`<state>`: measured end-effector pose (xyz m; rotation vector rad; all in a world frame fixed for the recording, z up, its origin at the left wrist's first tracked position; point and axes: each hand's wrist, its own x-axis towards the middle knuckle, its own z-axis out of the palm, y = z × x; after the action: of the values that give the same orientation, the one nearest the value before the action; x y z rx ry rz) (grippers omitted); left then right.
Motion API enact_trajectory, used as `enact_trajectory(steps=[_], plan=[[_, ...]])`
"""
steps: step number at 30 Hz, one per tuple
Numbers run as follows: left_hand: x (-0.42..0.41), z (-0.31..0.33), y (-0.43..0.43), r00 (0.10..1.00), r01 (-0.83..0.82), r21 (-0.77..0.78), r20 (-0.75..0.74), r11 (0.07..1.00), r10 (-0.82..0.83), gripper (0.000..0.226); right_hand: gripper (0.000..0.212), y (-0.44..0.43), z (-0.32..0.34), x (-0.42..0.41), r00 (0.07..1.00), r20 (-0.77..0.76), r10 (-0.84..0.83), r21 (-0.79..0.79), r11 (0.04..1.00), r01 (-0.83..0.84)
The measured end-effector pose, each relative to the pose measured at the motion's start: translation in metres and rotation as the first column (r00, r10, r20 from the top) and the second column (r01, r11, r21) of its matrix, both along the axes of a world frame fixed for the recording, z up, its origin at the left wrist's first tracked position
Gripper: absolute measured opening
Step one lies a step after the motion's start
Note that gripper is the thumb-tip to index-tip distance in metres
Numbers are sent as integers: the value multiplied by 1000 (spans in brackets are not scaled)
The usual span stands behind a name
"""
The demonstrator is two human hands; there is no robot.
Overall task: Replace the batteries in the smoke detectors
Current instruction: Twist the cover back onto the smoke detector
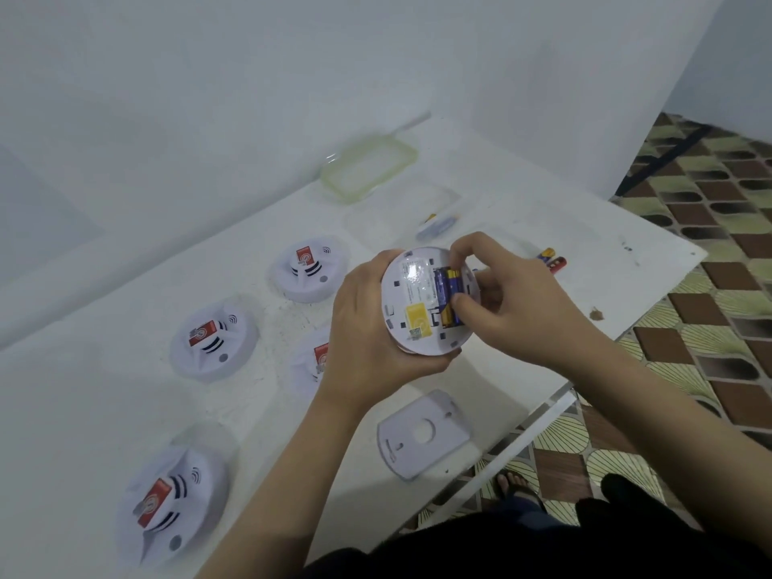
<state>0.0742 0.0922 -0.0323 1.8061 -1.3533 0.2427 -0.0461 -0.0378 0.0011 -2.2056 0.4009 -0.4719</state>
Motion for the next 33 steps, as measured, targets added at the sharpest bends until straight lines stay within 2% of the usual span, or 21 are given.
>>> enact_trajectory(steps=[6, 9, 12, 15, 21, 26, 33], plan=[[-12, 0, -22, 989, -75, 11, -128, 997, 76, 80, 25, -28, -1, 1, 998, 21, 62, 32, 998, -63], [-13, 3, -34, 964, -126, 0, -236, 992, 123, 86, 30, -39, -2, -1, 992, 105, 70, 10, 997, -71], [-12, 4, -47, 954, -161, 1, -257, 987, 156, 93, 34, -48, -8, -2, 974, 221, 47, -8, 999, -46], [-15, 2, -58, 947, -197, 13, -258, 980, 194, 95, 29, -56, -12, -3, 956, 291, 21, -25, 1000, -14], [-20, -3, -74, 911, -209, 5, -363, 978, 196, 98, 26, -77, -11, -5, 973, 229, 37, 2, 999, -39], [-30, -3, -83, 908, -268, 3, -334, 964, 253, 98, 31, -90, -8, -1, 988, 124, 88, 26, 995, -92], [-26, -7, -91, 892, -283, 12, -363, 959, 268, 94, 35, -101, -5, 3, 980, 123, 159, 45, 985, -165]])
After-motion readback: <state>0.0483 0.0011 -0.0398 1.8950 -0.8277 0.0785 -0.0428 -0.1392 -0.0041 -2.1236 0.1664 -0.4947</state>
